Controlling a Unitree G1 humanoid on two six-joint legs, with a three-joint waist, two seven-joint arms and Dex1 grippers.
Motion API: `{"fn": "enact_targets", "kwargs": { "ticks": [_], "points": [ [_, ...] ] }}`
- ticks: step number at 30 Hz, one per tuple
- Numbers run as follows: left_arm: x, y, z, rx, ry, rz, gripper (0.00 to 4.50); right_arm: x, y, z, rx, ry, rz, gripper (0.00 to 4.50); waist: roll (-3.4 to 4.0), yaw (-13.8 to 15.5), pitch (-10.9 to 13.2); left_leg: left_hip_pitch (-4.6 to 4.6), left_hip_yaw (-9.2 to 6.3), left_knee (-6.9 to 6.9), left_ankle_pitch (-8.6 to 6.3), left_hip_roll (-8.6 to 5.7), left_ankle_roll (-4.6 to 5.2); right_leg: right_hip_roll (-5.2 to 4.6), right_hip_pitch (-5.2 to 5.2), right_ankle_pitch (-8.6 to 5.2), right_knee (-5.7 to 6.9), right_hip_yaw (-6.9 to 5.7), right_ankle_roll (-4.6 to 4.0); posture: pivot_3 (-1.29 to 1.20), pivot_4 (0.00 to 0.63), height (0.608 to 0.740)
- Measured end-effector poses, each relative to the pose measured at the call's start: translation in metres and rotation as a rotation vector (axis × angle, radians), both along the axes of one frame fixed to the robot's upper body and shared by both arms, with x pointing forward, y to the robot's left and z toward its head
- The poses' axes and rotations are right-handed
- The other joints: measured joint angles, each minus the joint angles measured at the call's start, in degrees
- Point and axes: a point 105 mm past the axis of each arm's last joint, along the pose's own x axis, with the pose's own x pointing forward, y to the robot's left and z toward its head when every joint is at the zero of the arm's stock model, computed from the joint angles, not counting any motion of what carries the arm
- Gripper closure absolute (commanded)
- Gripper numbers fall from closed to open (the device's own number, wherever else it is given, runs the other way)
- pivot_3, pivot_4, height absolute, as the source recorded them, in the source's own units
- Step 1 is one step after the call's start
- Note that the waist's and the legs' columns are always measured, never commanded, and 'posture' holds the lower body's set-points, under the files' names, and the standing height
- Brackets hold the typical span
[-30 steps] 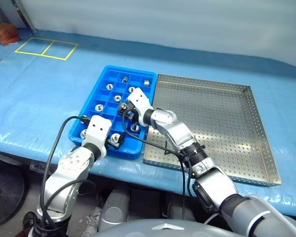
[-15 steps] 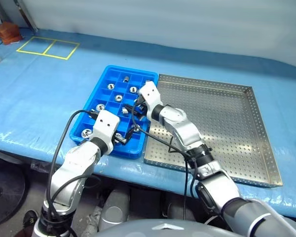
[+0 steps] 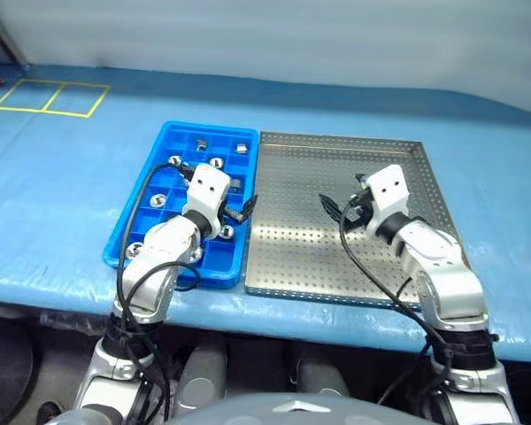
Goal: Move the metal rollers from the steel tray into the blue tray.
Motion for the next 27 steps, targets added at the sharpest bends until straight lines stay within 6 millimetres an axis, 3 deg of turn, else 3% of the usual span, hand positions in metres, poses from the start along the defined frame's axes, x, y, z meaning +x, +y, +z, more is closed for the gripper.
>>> {"fn": "enact_targets", "kwargs": {
  "ticks": [8, 27],
  "points": [
    [0.0051, -0.0087, 0.0063, -0.024, -0.042, -0.061, 0.00, -0.0099, -0.0059, 0.0042, 0.023, -0.044, -0.024, 0.01, 0.00, -3.8, 0.0, 0.06, 0.05, 0.17, 0.00, -0.01, 0.01, 0.01, 0.05, 0.08, 0.12, 0.10, 0.13, -0.01, 0.150, 0.740],
    [0.0002, 0.0000, 0.0055, 0.034, -0.057, -0.117, 0.00, -0.0072, -0.0005, 0.0030, 0.096, -0.038, 0.032, 0.01, 0.00, -3.6, 0.0, 0.06, 0.03, 0.38, 0.00, -0.02, 0.01, 0.01, 0.06, 0.08, 0.32, 0.12, 0.13, 0.04, 0.150, 0.740]
  ]
}}
